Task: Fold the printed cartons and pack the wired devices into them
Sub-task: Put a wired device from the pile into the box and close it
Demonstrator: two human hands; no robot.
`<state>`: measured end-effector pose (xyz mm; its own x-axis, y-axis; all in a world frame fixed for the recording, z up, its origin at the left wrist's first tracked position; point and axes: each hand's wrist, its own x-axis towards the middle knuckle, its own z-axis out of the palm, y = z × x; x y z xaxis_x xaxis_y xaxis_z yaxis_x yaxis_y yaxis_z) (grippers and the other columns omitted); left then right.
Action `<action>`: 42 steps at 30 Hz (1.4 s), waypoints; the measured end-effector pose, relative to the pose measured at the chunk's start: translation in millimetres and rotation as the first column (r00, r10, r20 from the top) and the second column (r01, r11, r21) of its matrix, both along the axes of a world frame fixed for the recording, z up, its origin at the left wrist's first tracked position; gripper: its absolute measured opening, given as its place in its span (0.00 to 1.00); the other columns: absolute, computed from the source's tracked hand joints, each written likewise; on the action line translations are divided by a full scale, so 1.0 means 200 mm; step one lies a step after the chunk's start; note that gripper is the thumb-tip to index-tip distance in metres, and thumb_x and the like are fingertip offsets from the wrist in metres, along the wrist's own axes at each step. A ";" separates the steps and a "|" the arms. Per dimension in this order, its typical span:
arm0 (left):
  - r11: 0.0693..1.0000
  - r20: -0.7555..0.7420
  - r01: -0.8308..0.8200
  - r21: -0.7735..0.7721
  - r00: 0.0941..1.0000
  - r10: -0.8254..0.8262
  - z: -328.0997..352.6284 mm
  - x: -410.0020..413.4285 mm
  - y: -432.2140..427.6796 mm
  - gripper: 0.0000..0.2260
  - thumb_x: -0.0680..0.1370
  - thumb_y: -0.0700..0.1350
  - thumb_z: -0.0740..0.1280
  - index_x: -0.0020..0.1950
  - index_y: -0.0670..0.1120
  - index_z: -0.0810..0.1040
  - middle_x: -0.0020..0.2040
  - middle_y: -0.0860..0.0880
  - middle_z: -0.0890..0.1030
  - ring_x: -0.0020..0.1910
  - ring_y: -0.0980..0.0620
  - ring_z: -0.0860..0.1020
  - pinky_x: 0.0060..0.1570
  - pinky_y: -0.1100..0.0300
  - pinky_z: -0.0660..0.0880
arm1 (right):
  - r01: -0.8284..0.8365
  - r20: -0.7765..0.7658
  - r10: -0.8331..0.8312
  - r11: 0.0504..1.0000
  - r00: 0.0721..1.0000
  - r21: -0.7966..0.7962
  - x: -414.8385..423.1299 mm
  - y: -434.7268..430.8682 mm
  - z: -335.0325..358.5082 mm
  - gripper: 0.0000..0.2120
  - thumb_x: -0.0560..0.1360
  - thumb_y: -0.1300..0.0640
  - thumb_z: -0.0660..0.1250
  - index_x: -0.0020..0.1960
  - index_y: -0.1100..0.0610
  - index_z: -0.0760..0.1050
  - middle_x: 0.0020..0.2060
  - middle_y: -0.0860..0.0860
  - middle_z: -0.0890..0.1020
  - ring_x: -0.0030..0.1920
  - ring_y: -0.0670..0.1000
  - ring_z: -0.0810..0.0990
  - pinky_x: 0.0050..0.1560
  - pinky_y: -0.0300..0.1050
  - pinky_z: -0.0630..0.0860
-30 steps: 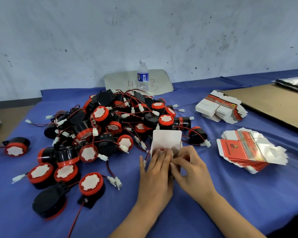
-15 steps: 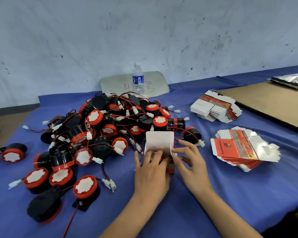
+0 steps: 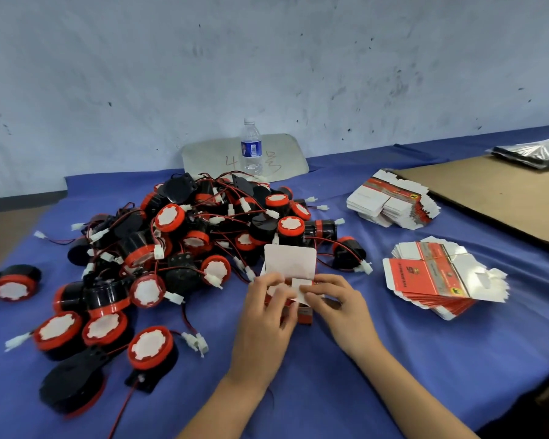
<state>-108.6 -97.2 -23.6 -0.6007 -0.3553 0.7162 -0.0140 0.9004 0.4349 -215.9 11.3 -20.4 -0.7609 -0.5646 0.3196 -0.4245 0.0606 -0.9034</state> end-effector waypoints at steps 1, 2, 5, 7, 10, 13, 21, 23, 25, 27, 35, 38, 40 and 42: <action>1.000 -0.063 -0.009 0.021 0.998 0.010 0.01 0.01 0.00 0.09 0.74 0.40 0.72 0.53 0.47 0.78 0.63 0.51 0.68 0.63 0.61 0.67 0.62 0.73 0.64 | 0.001 -0.001 -0.001 1.000 1.000 -0.005 0.01 0.00 0.00 0.11 0.75 0.65 0.70 0.47 0.49 0.83 0.53 0.48 0.77 0.52 0.40 0.78 0.50 0.33 0.76; 0.997 -0.102 -0.008 0.075 0.995 0.016 0.02 0.02 0.01 0.13 0.75 0.41 0.71 0.57 0.49 0.76 0.65 0.51 0.66 0.66 0.63 0.65 0.63 0.75 0.61 | 0.008 -0.004 -0.008 1.000 1.000 -0.009 0.02 0.00 0.01 0.12 0.74 0.64 0.70 0.45 0.47 0.82 0.51 0.47 0.77 0.52 0.40 0.78 0.50 0.36 0.77; 0.972 -0.068 0.019 0.232 0.998 -0.004 0.03 0.02 0.00 0.24 0.75 0.39 0.72 0.67 0.55 0.69 0.69 0.50 0.68 0.68 0.65 0.63 0.62 0.78 0.59 | 0.021 -0.013 -0.021 1.000 1.000 -0.005 0.04 0.00 0.02 0.11 0.74 0.63 0.71 0.45 0.46 0.81 0.49 0.46 0.76 0.46 0.41 0.78 0.46 0.34 0.76; 0.974 -0.029 0.020 0.226 0.999 -0.014 0.02 0.02 -0.01 0.25 0.75 0.37 0.72 0.69 0.51 0.69 0.67 0.50 0.71 0.67 0.62 0.66 0.63 0.77 0.60 | 0.021 -0.006 -0.021 1.000 1.000 0.009 0.04 -0.01 0.02 0.12 0.74 0.63 0.71 0.47 0.45 0.80 0.49 0.46 0.75 0.43 0.43 0.78 0.43 0.31 0.73; 0.971 -0.026 0.012 0.238 1.000 -0.006 0.03 0.01 -0.01 0.22 0.75 0.39 0.72 0.68 0.46 0.73 0.69 0.50 0.71 0.69 0.56 0.67 0.64 0.74 0.62 | 0.028 -0.006 -0.027 0.999 1.000 0.017 0.05 -0.01 0.02 0.12 0.74 0.63 0.71 0.49 0.46 0.80 0.49 0.47 0.75 0.43 0.44 0.78 0.42 0.30 0.72; 0.961 -0.100 0.023 0.276 0.995 0.005 0.03 0.00 0.01 0.25 0.75 0.39 0.72 0.68 0.51 0.69 0.70 0.51 0.69 0.70 0.57 0.66 0.65 0.70 0.65 | 0.052 -0.017 -0.051 0.999 0.999 0.009 0.05 -0.03 0.02 0.10 0.74 0.64 0.71 0.47 0.50 0.82 0.47 0.48 0.76 0.42 0.42 0.77 0.42 0.29 0.72; 0.978 0.104 -0.013 0.209 0.995 -0.009 0.02 0.00 0.01 0.19 0.77 0.48 0.68 0.67 0.47 0.75 0.57 0.53 0.80 0.57 0.54 0.77 0.59 0.57 0.75 | 0.075 -0.033 -0.075 0.997 0.997 0.000 0.04 -0.04 0.02 0.12 0.73 0.64 0.72 0.47 0.47 0.82 0.46 0.48 0.77 0.41 0.43 0.77 0.42 0.30 0.73; 0.994 0.167 -0.041 0.104 0.986 0.023 0.02 -0.01 0.04 0.18 0.76 0.49 0.65 0.65 0.46 0.78 0.57 0.51 0.80 0.58 0.51 0.76 0.62 0.53 0.74 | 0.081 -0.060 -0.080 0.997 0.995 0.000 0.04 -0.04 0.02 0.12 0.73 0.65 0.72 0.47 0.48 0.82 0.45 0.48 0.77 0.41 0.44 0.77 0.41 0.30 0.72; 0.993 0.175 -0.042 0.113 0.984 0.021 0.01 -0.01 0.04 0.15 0.77 0.49 0.63 0.61 0.47 0.80 0.57 0.52 0.80 0.58 0.52 0.75 0.69 0.55 0.67 | 0.073 -0.083 -0.072 0.997 0.994 0.012 0.05 -0.04 0.01 0.11 0.73 0.66 0.71 0.47 0.50 0.82 0.45 0.49 0.77 0.41 0.44 0.77 0.41 0.29 0.72; 0.988 0.171 -0.015 0.156 0.985 -0.012 0.00 -0.01 0.04 0.13 0.77 0.51 0.62 0.57 0.48 0.81 0.56 0.54 0.78 0.57 0.54 0.74 0.71 0.65 0.59 | 0.071 -0.131 -0.068 0.997 0.989 0.017 0.05 -0.03 0.01 0.11 0.73 0.66 0.71 0.47 0.51 0.83 0.46 0.49 0.77 0.43 0.43 0.77 0.43 0.29 0.71; 0.989 0.237 0.054 0.138 0.968 -0.086 0.00 -0.03 -0.01 0.15 0.73 0.54 0.71 0.55 0.48 0.81 0.58 0.55 0.77 0.62 0.57 0.69 0.60 0.72 0.61 | 0.059 0.045 -0.046 0.926 0.998 -0.373 0.07 -0.04 0.17 0.06 0.79 0.55 0.63 0.56 0.49 0.75 0.46 0.44 0.84 0.50 0.46 0.82 0.51 0.39 0.76; 0.987 0.248 0.062 0.149 0.964 -0.098 0.00 -0.03 -0.01 0.15 0.74 0.55 0.70 0.57 0.49 0.80 0.59 0.56 0.75 0.62 0.59 0.68 0.59 0.73 0.60 | 0.020 0.216 0.022 0.982 0.976 -0.190 0.00 -0.10 0.29 0.12 0.80 0.55 0.62 0.45 0.53 0.83 0.43 0.49 0.85 0.48 0.50 0.82 0.50 0.45 0.76; 0.983 0.237 0.081 0.163 0.964 -0.119 0.00 -0.02 -0.01 0.15 0.75 0.56 0.69 0.57 0.49 0.80 0.59 0.57 0.75 0.61 0.59 0.68 0.59 0.75 0.60 | -0.077 0.211 0.091 0.994 0.973 -0.074 -0.03 -0.13 0.32 0.11 0.78 0.55 0.64 0.44 0.53 0.84 0.41 0.52 0.85 0.47 0.50 0.81 0.49 0.44 0.75; 0.982 0.226 0.089 0.166 0.966 -0.125 0.00 -0.02 -0.01 0.15 0.75 0.56 0.69 0.56 0.49 0.80 0.58 0.56 0.75 0.61 0.58 0.69 0.59 0.72 0.62 | -0.098 0.209 0.096 0.995 0.973 -0.001 -0.04 -0.15 0.30 0.15 0.78 0.53 0.65 0.40 0.62 0.81 0.35 0.63 0.77 0.39 0.55 0.74 0.44 0.48 0.71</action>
